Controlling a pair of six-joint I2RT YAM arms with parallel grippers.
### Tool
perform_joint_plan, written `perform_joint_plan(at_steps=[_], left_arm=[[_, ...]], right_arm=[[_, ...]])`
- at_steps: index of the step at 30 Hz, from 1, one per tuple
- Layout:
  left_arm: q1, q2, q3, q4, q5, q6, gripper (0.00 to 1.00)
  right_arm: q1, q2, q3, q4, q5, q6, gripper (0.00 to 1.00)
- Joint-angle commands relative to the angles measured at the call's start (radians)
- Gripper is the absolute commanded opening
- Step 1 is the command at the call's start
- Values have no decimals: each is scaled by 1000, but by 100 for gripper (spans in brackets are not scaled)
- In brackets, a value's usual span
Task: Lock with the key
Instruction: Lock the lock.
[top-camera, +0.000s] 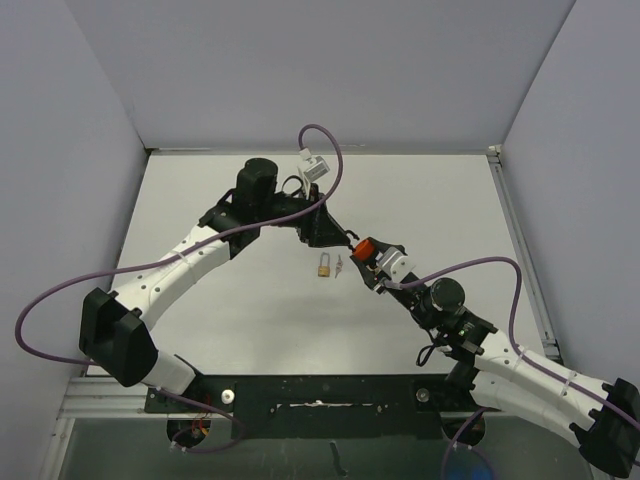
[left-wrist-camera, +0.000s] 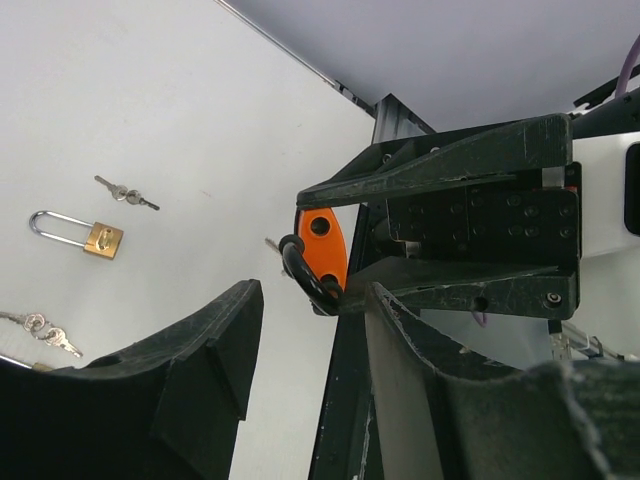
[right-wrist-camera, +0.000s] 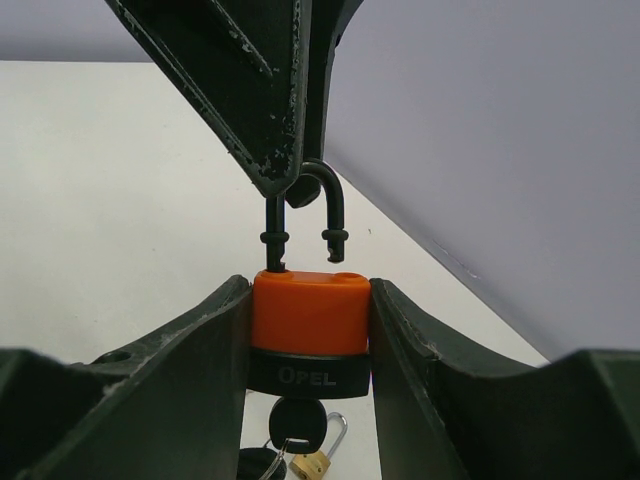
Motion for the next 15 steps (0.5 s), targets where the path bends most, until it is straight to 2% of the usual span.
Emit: perform_joint_plan(at_steps=[1, 15], left_arm=[[-8, 8, 56, 4, -23, 31, 42], [-19, 27, 58, 50, -21, 1, 34]], right_arm=[[7, -10, 48, 111, 11, -17, 0], [13, 1, 52, 103, 8, -10, 0]])
